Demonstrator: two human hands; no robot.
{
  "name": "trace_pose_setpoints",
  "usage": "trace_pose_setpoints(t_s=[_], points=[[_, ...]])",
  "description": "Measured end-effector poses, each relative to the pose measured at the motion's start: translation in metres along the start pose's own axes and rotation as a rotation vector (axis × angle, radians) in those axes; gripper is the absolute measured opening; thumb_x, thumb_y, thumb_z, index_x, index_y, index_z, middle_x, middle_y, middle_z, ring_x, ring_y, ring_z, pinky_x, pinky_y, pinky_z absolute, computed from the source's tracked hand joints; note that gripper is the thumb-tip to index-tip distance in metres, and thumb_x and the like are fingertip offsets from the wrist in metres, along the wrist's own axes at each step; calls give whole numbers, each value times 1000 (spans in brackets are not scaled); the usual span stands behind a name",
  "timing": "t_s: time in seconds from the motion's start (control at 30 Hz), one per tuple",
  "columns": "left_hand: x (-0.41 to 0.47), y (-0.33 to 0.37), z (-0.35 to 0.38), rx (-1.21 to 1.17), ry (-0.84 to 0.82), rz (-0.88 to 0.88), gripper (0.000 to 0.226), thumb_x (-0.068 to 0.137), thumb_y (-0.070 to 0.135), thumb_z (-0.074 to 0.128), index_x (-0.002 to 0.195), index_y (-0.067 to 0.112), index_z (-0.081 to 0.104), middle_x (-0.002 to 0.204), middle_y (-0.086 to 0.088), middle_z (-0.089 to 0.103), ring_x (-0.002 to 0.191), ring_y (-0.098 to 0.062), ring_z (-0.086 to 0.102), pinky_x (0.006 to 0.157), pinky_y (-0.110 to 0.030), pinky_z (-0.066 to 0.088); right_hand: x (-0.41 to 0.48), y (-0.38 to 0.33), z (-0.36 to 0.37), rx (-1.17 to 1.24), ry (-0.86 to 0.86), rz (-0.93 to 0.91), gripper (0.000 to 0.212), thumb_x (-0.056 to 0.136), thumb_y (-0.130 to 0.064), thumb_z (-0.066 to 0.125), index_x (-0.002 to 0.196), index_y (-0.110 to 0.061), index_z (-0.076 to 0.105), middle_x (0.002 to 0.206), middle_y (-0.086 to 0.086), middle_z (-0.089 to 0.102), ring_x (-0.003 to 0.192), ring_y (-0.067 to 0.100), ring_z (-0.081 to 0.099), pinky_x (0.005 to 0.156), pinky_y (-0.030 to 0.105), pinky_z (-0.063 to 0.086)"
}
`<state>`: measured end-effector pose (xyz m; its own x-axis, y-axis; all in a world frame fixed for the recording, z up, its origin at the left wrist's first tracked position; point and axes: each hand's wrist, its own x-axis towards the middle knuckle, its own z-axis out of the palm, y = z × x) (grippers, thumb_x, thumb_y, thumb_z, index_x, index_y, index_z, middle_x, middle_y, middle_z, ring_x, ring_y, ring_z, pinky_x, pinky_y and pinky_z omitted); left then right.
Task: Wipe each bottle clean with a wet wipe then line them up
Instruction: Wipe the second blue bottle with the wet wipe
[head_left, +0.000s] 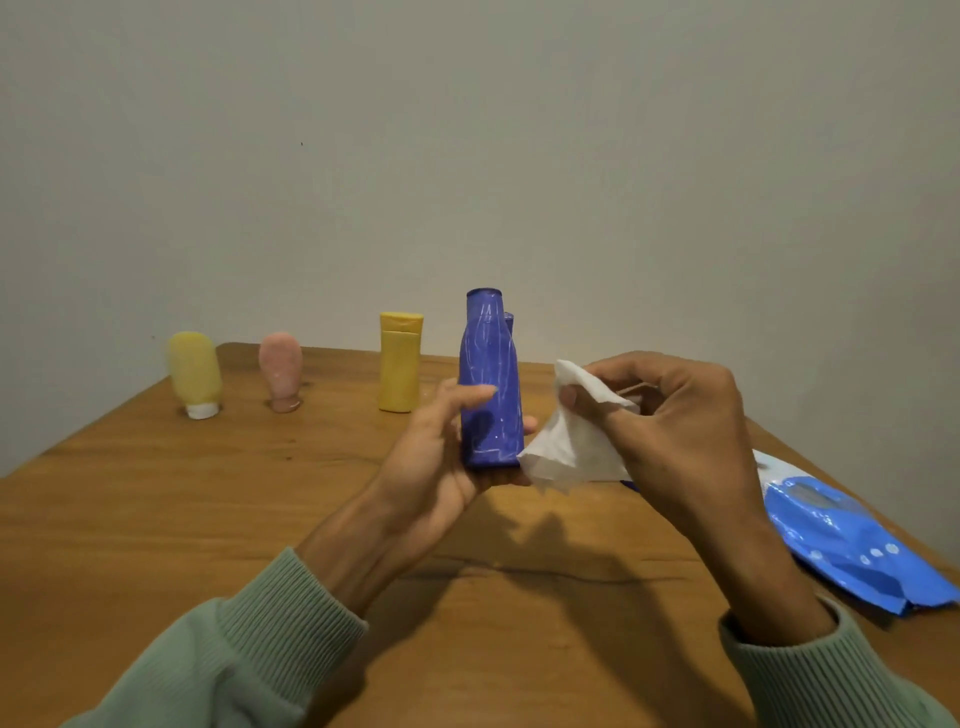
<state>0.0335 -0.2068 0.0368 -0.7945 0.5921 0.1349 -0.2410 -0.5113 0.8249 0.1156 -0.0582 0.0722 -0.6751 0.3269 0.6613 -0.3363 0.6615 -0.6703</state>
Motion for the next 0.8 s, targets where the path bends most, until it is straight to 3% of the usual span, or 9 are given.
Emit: trace_pose_setpoints(t_s=[0.1,0.23,0.37,0.53,0.67,0.8], points=[[-12,2,-8,-21,-24,-24,52,86,38,52,132,13,50,111,-19,64,100,-31,61,82,-44,52,-9,-3,8,-38,-19,-21,18,78,-22,75,96,-24,70,84,-15,64,75,0,62,58,7,49],[-21,3,-11,-28,-24,-13,55,92,46,44,135,12,49,128,-18,62,112,-30,61,97,-44,48,-26,-9,28,-5,-191,-55,20,79,-25,73,98,-25,70,88,-17,65,84,-5,60,61,6,48],[-22,1,-17,-30,-23,-9,61,97,57,34,139,15,46,138,-19,54,128,-32,52,109,-47,39,-36,-5,45,-15,-232,-102,27,80,-22,72,106,-22,69,91,-20,63,91,-7,58,67,6,48],[-19,-2,-22,-47,-20,-46,74,93,69,26,140,15,48,134,-17,58,125,-31,55,110,-48,39,-36,-3,51,-19,-249,-166,29,78,-21,73,107,-22,68,93,-20,61,94,-3,58,72,9,48],[-22,-4,-20,-73,-23,-75,81,92,71,24,136,9,51,123,-19,62,111,-29,61,99,-42,49,-37,-4,52,2,-277,-238,28,78,-24,71,103,-31,62,93,-25,57,93,-5,57,74,8,47],[-25,-8,-14,-66,-17,-82,82,92,71,24,133,6,53,122,-19,63,108,-29,63,93,-43,52,-35,2,58,-24,-141,-250,27,80,-15,71,107,-16,68,96,-9,63,93,2,59,72,7,48]])
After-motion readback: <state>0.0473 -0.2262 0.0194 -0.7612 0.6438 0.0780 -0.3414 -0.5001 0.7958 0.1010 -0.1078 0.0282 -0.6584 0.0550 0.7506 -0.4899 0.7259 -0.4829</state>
